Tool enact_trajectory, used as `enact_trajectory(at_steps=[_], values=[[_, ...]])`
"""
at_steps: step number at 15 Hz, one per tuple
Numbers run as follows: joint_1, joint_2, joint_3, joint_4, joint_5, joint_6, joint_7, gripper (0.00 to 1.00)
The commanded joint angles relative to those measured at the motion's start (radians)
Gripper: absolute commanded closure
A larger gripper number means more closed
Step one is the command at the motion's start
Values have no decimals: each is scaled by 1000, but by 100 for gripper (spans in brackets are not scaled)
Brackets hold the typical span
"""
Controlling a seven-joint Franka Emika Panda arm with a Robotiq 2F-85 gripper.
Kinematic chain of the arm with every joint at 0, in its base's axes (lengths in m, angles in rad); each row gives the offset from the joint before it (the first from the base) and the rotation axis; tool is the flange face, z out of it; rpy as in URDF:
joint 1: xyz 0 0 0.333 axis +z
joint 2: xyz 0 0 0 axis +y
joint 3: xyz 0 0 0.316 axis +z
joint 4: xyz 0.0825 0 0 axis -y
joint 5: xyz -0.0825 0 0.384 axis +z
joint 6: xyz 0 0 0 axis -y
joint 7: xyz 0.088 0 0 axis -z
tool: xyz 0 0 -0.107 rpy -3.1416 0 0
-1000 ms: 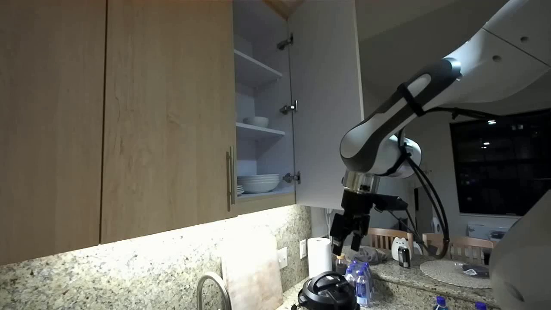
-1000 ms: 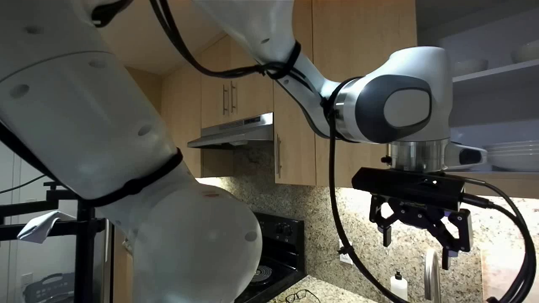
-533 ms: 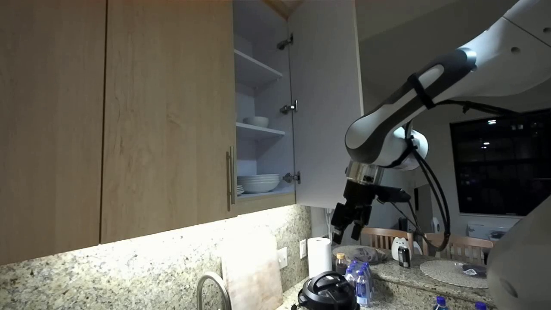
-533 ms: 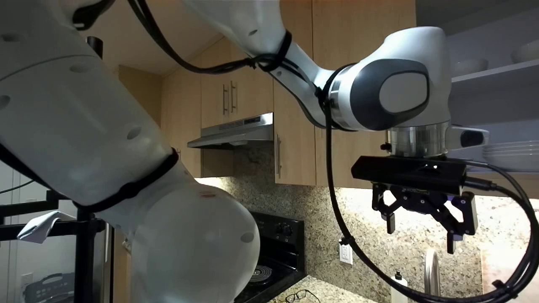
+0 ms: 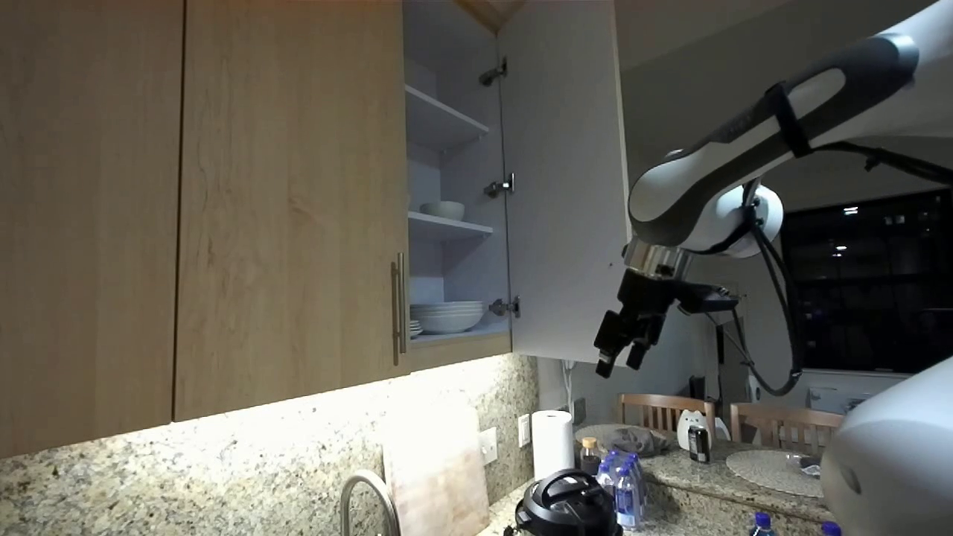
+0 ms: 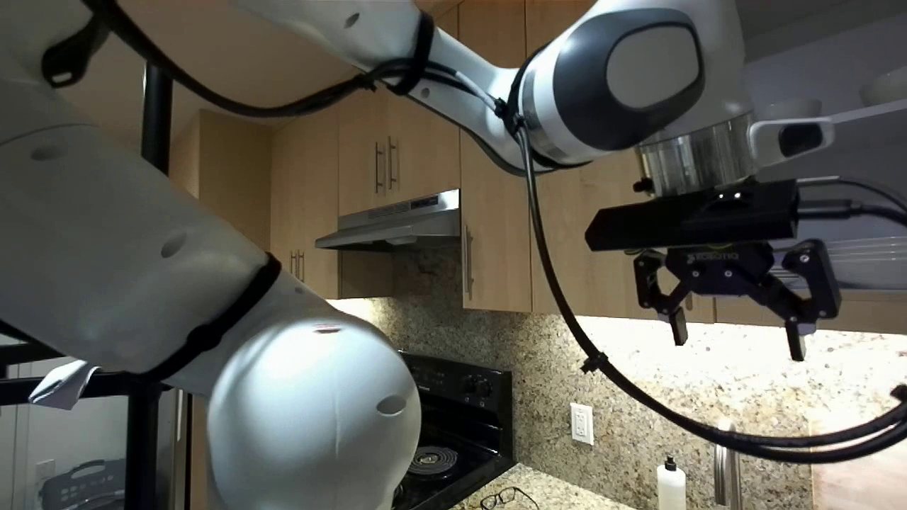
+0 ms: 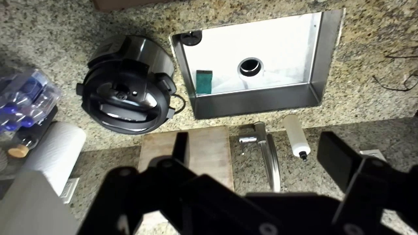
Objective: Close the top right door of the cabinet.
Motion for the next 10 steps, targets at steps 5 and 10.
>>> enact_trajectory(at_steps=[5, 10], values=[[-110, -221, -5, 26, -115, -13, 5, 40], [-149, -258, -37, 83, -151, 57, 41, 72]])
